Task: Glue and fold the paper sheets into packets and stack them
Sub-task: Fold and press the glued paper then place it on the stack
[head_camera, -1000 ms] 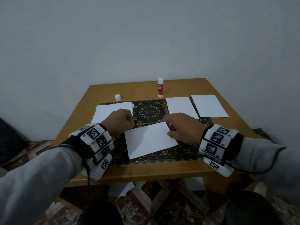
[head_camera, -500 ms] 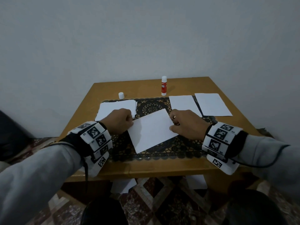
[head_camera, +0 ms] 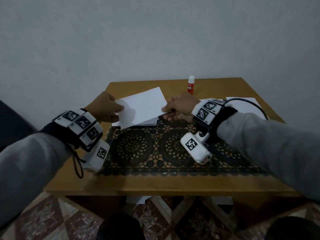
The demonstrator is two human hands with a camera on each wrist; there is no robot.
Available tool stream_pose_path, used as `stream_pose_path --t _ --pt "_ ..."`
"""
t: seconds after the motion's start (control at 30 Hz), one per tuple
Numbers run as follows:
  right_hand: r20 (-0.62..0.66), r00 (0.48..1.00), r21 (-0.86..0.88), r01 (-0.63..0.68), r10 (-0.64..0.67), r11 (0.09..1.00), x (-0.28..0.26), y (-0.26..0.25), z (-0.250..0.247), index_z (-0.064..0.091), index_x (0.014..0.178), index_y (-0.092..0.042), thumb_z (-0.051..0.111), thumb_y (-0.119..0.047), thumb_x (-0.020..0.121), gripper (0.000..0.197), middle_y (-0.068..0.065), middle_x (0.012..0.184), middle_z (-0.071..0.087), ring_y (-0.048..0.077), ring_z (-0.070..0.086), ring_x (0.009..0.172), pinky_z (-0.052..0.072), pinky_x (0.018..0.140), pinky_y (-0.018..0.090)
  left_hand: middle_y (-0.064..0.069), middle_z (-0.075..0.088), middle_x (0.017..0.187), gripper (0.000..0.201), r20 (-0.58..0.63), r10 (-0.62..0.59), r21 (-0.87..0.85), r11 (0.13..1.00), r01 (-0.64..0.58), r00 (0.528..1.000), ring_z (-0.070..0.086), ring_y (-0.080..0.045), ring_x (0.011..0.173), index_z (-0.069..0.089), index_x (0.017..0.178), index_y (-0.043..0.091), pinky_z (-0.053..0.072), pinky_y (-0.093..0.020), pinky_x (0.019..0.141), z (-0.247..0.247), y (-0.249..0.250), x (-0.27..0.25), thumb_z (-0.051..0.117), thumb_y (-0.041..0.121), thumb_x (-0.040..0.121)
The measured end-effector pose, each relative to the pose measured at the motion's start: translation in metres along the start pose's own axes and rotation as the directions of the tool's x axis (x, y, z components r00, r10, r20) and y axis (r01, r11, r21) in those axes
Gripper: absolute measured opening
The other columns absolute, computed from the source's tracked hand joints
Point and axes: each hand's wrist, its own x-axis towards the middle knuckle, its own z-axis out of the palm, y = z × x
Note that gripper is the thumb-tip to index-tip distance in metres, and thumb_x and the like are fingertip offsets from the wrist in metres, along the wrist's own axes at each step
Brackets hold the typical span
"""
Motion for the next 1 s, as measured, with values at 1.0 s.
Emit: stream_pose_path --t 1.0 --pt "0.295 0.897 -0.906 0.372 -0.328 0.202 0.021 0.015 0.031 0.050 0.100 -0.012 0.062 -0.031 0.090 0.025 0.006 0.101 0.055 0.023 0.054 0.089 0.048 0.073 0.036 -0.011 0.054 0.119 0.036 0.190 0.171 0.730 0.634 -0.255 0.967 0.046 -0.020 0.096 0.058 0.115 0.019 0.037 -0.027 0.080 0.007 -0.033 0.011 0.070 0.023 0.081"
